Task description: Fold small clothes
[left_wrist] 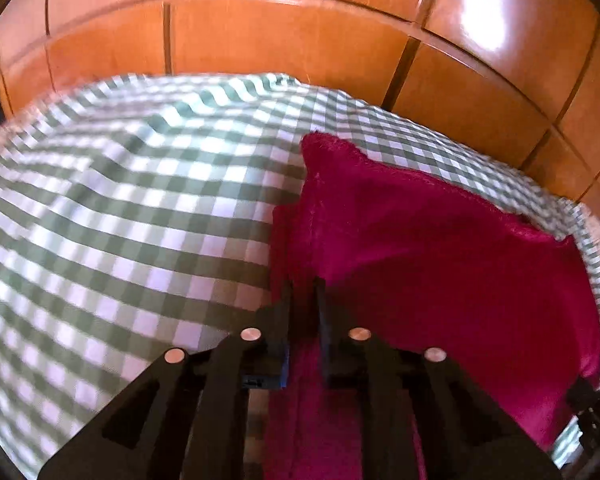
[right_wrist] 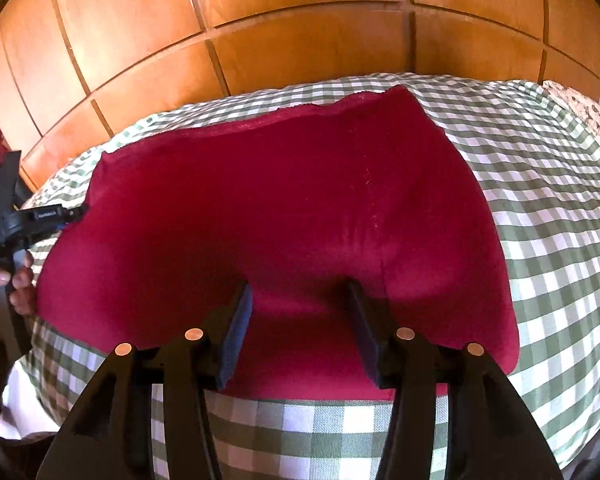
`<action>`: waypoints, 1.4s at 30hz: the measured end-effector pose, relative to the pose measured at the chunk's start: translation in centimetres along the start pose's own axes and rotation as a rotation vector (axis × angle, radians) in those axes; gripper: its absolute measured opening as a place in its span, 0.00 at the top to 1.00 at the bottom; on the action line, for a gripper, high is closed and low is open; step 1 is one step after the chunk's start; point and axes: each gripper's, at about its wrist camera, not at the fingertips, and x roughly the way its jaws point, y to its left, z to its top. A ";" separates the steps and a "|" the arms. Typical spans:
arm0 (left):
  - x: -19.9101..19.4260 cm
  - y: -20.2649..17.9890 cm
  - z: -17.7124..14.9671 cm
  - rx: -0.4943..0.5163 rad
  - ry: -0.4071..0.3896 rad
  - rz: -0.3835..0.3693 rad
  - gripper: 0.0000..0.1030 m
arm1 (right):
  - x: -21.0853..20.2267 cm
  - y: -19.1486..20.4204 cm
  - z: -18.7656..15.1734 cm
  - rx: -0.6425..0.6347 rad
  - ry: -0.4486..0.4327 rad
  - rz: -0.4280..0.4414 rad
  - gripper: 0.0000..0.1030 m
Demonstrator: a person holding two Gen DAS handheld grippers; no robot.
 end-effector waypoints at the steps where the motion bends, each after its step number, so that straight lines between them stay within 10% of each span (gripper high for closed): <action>1: -0.5 -0.3 -0.1 0.005 -0.010 0.002 0.85 | 0.0 0.0 -0.1 -0.001 -0.002 0.001 0.51; 21: -7.5 -1.8 -3.0 0.118 -0.147 0.033 0.58 | -2.1 -0.8 1.8 0.039 -0.052 -0.015 0.42; 28: -7.5 -2.0 -3.2 0.123 -0.145 0.040 0.56 | -1.0 -4.8 5.9 0.110 -0.095 -0.153 0.42; 42: -4.6 -0.3 -4.2 0.073 -0.069 0.053 0.54 | 5.3 -8.9 9.2 0.185 0.072 -0.130 0.42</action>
